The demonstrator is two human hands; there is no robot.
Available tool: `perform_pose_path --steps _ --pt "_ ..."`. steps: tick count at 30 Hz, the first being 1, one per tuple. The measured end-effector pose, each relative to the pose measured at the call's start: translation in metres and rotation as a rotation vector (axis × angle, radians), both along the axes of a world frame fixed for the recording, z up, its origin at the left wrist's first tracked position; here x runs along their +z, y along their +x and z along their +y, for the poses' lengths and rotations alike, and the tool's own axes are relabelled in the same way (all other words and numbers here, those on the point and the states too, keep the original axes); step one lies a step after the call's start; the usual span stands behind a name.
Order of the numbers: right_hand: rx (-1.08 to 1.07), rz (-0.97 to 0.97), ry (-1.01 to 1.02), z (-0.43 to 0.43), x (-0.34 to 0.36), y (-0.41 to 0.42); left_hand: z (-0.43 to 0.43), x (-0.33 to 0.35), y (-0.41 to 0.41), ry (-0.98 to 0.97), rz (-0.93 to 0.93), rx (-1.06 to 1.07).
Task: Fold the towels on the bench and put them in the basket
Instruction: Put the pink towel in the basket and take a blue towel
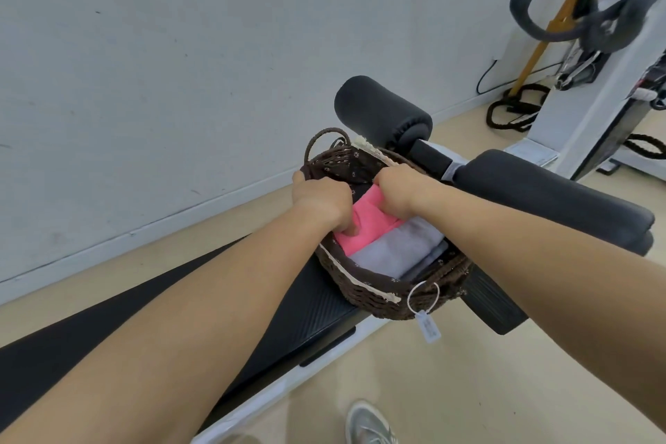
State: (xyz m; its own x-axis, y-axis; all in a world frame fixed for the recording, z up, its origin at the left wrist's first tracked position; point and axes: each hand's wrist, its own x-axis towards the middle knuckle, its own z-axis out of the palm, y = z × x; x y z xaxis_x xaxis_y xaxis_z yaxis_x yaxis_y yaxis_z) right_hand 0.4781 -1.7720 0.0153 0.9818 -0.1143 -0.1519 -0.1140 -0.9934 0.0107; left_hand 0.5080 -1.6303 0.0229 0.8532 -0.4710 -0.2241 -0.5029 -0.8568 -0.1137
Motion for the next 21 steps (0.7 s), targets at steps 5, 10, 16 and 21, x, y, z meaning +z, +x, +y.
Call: perform_pose_path --steps 5,10,16,21 --pt "0.133 -0.119 -0.228 0.003 0.006 -0.007 -0.001 -0.001 0.0 -0.067 -0.085 -0.132" --pt "0.219 0.021 -0.183 0.003 0.017 0.001 -0.002 0.001 0.001 -0.091 0.101 -0.162" --pt "0.192 0.19 -0.068 -0.009 0.012 0.0 0.001 -0.001 0.011 -0.037 0.145 -0.232" --pt "0.112 0.237 0.052 -0.01 0.025 -0.009 0.002 0.0 0.009 -0.057 0.155 -0.254"
